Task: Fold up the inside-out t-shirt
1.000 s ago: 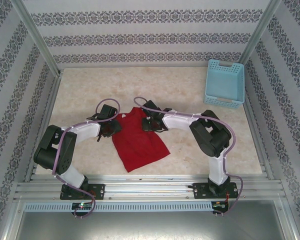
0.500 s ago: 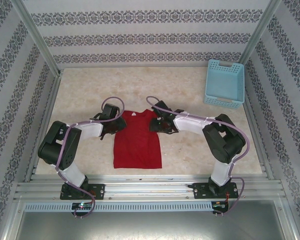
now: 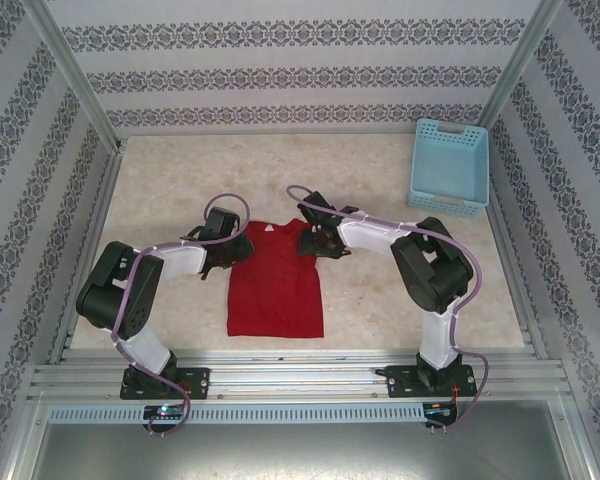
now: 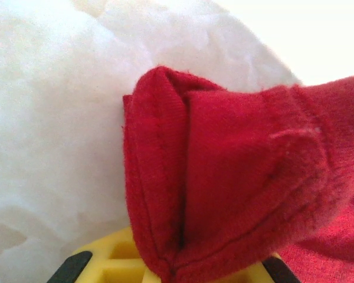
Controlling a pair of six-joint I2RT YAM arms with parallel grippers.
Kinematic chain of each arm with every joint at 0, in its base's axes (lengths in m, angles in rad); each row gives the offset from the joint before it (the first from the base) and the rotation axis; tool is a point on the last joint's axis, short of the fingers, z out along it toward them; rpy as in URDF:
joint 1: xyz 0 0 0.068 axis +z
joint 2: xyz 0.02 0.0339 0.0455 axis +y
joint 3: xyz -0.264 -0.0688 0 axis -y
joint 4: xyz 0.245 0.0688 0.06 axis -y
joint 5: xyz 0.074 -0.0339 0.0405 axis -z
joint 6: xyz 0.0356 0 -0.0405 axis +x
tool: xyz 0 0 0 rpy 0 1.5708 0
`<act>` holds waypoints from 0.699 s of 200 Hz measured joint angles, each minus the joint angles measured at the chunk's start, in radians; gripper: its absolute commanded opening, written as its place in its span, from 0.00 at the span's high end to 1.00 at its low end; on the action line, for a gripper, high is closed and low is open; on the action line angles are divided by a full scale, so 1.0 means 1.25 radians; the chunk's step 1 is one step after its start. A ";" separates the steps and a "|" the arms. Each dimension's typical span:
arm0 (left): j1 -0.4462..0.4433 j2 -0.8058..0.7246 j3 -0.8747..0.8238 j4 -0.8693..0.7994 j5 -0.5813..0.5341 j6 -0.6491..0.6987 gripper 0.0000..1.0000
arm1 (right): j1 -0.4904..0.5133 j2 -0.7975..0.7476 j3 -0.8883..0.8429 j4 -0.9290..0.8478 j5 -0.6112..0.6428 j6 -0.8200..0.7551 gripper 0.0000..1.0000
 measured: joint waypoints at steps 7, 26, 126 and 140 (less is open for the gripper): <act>0.000 0.000 -0.002 0.004 0.002 0.000 0.92 | 0.001 0.005 0.007 -0.012 0.009 -0.002 0.66; 0.000 0.000 -0.005 0.013 0.012 0.000 0.94 | 0.001 0.012 0.017 -0.020 0.017 0.001 0.82; -0.001 -0.164 -0.051 0.019 0.013 0.000 1.00 | -0.019 -0.175 -0.102 0.103 -0.041 -0.015 1.00; 0.001 -0.198 -0.036 0.005 0.010 0.004 1.00 | -0.042 -0.209 -0.096 0.114 -0.057 -0.025 1.00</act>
